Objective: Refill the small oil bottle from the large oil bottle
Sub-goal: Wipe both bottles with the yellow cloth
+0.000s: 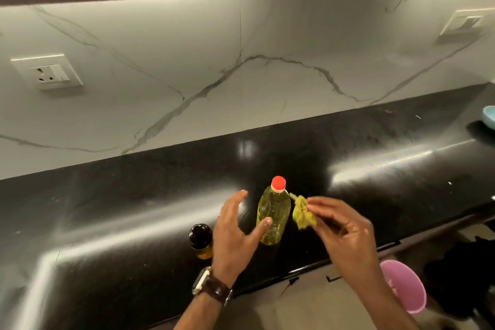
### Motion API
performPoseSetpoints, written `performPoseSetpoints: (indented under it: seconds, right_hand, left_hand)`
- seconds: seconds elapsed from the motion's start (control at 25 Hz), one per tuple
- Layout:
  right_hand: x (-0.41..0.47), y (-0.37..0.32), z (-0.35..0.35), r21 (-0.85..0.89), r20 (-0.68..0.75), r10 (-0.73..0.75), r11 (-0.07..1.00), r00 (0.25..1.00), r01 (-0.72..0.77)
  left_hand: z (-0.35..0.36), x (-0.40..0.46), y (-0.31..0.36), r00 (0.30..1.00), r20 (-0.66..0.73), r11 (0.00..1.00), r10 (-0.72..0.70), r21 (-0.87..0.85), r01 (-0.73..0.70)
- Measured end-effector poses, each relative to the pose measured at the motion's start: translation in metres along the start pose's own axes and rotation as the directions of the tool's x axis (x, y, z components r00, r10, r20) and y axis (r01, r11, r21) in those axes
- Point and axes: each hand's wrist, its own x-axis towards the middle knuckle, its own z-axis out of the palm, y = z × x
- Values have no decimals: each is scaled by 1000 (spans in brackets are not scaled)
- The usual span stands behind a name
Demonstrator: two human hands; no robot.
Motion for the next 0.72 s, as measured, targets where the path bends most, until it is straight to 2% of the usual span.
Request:
performPoseSetpoints:
  seconds: [0.08, 0.16, 0.28, 0.32, 0.36, 0.44, 0.52, 0.64, 0.72]
  right_hand:
    - [37, 0, -10, -176, 51, -199, 963, 979, 205]
    - [68, 2, -5, -317, 181, -333, 871, 925, 376]
    - [88, 14, 11, -435, 519, -374, 658, 768, 614]
    - [92, 16, 15, -446, 587, -366, 598, 722, 666]
    - [97, 16, 18, -441, 610, -363, 583, 704, 682]
    - [109, 15, 23, -426, 565, -327, 671, 758, 607]
    - [112, 17, 24, -415, 460, -211, 807, 862, 419]
    - [87, 30, 25, -361, 190, -135, 911, 972, 197]
    - [60, 36, 28, -287, 54, -92, 952, 994, 104]
  left_hand:
    - [25, 17, 19, 998, 60, 1000, -4, -14, 5]
    - [39, 32, 30, 998, 62, 1000, 26, 0, -26]
    - [46, 42, 34, 997, 48, 995, 53, -90, -48]
    - [46, 44, 33, 998, 43, 993, 41, -115, -35]
    - [46, 45, 32, 999, 39, 993, 30, -118, -25]
    - [48, 48, 25, 999, 40, 996, 33, -84, -29]
    - [50, 48, 22, 996, 52, 996, 68, -56, -65]
    - [52, 47, 26, 993, 54, 994, 107, -42, -105]
    - [53, 47, 26, 995, 27, 995, 99, -31, -98]
